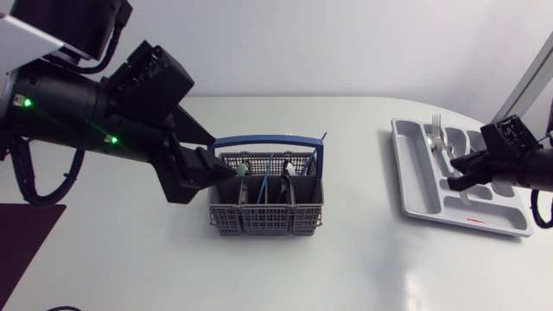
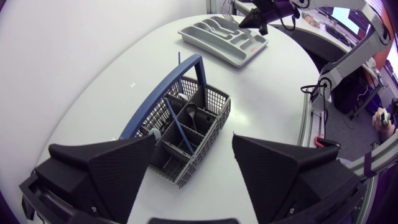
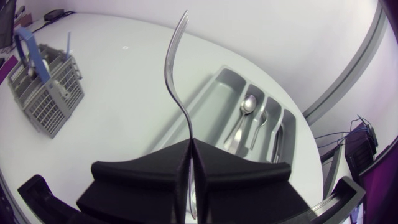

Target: Sort the cutlery from the basket into the organizer compartments.

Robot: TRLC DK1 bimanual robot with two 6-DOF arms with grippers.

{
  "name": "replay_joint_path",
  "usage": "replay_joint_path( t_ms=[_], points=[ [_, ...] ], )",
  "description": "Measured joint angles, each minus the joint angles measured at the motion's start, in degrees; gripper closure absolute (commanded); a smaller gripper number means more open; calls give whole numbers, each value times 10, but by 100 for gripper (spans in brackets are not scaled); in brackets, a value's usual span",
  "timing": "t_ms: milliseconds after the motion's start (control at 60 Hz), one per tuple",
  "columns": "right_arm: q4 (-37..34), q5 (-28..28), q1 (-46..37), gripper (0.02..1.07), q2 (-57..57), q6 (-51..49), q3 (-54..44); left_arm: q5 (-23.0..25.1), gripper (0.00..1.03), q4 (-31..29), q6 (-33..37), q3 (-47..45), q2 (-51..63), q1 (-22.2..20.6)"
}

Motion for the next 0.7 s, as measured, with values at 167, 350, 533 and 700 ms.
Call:
replay_joint_path(
  t_ms=[167,350,533,700],
  points=[
    [44,42,-22,101,99,22,68,0,17,9,-2,-11,-2,-6],
    [76,88,-30,101,214,53,141,-1,11,14,-2,-29,-2,-10],
    [105,139,-33,101,310,95,213,-7,11,34,-3,-58,-11,-12],
    [114,184,-33,101,391,133,294,-11,11,45,-5,-86,-20,-17]
  ],
)
